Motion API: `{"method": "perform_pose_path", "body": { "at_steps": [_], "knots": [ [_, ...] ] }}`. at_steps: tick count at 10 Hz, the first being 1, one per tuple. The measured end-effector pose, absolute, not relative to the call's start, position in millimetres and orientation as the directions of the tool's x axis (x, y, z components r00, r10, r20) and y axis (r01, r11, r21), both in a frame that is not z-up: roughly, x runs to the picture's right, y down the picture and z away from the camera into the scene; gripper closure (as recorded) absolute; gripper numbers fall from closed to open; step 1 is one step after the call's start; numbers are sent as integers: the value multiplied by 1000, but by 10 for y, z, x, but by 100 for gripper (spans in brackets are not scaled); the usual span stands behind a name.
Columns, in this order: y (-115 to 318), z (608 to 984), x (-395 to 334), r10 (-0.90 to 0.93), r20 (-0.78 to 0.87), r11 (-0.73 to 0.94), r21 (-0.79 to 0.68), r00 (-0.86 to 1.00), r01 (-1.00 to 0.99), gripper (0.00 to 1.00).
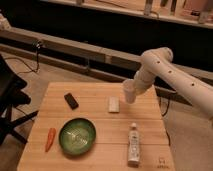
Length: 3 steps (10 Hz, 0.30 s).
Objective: Pick up the ceramic cup
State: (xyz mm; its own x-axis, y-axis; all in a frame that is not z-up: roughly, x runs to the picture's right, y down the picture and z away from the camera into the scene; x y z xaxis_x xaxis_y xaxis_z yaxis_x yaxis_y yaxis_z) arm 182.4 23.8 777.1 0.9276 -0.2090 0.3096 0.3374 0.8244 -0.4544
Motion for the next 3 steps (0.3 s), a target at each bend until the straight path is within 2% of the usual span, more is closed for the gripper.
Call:
{"method": "perform_pose_path", "body": {
  "at_steps": [3],
  "knots": [
    [213,7742,1808,-214,313,824,-452,925,343,99]
  ]
}}
